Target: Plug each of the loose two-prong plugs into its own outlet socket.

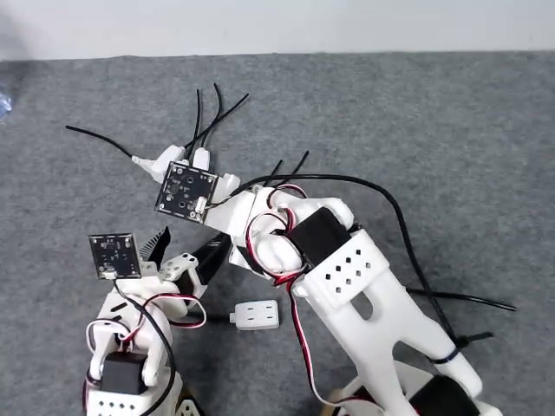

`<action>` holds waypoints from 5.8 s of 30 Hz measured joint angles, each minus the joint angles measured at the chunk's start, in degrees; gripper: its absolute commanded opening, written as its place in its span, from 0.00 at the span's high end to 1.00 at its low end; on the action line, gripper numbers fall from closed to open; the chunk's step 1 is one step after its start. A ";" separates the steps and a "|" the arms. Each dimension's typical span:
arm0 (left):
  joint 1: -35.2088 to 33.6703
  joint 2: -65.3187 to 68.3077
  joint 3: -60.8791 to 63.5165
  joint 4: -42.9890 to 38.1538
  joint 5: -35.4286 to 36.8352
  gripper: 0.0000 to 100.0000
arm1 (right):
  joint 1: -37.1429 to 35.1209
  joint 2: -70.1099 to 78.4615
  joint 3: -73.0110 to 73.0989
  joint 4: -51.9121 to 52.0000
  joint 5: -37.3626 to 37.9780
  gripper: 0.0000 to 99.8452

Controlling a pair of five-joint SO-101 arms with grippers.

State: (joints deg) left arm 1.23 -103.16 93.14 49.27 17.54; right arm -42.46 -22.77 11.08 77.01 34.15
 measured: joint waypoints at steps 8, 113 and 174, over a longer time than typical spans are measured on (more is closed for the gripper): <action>-0.18 0.00 0.00 0.00 -0.35 0.63 | 2.64 0.00 0.26 0.00 0.00 0.99; -50.99 0.00 3.78 8.62 -14.77 0.63 | -1.49 55.21 -18.46 -21.36 -11.69 0.77; -2.46 0.00 -4.57 3.60 18.11 0.63 | 5.89 2.99 12.04 -9.67 6.24 0.99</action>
State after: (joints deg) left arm -1.23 -103.16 88.57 52.88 35.65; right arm -36.57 -19.78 23.12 67.34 40.40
